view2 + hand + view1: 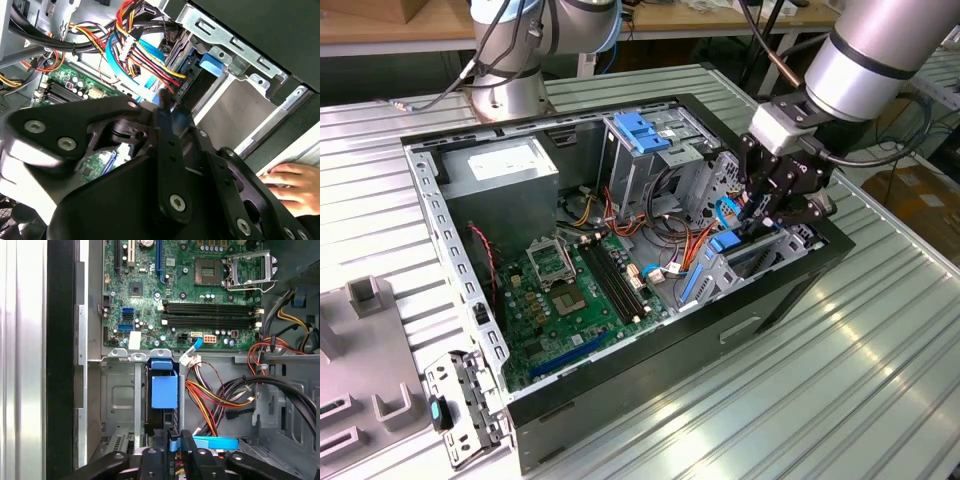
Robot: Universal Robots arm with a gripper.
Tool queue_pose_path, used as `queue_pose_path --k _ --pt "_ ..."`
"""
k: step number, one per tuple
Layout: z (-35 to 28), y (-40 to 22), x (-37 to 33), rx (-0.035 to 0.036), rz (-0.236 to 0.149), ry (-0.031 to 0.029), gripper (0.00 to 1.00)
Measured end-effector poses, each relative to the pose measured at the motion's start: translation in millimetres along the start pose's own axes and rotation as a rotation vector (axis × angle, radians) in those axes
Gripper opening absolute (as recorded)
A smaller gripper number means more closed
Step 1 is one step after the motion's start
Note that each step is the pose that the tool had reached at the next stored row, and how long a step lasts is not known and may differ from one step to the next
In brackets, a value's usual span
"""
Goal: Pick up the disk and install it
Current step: 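Insert the second disk wire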
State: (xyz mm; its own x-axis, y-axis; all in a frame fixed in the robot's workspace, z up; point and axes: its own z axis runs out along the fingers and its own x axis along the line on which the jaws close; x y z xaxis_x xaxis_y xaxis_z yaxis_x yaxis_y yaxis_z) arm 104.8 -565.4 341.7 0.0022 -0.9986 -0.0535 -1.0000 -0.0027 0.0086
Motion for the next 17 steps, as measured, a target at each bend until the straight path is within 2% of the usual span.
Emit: queue_pose_path --k 2,5,7,11,14,17 --pt "-2.9 0.0 -0.2 0.0000 0.000 -0.0021 0.30" --pt "-10.0 0.1 -0.5 0.0001 0.000 -0.0026 0.30" --pt "-12.3 0.1 -0.7 0.0003 0.000 -0.0026 0.30" --pt "-12.4 0.1 -0.7 0.0004 0.000 -0.0027 0.29" --pt "-12.5 0.1 -0.7 0.0004 0.000 -0.0027 0.11" --pt "-12.5 0.1 -0.7 0.0004 0.000 -0.0026 0.11"
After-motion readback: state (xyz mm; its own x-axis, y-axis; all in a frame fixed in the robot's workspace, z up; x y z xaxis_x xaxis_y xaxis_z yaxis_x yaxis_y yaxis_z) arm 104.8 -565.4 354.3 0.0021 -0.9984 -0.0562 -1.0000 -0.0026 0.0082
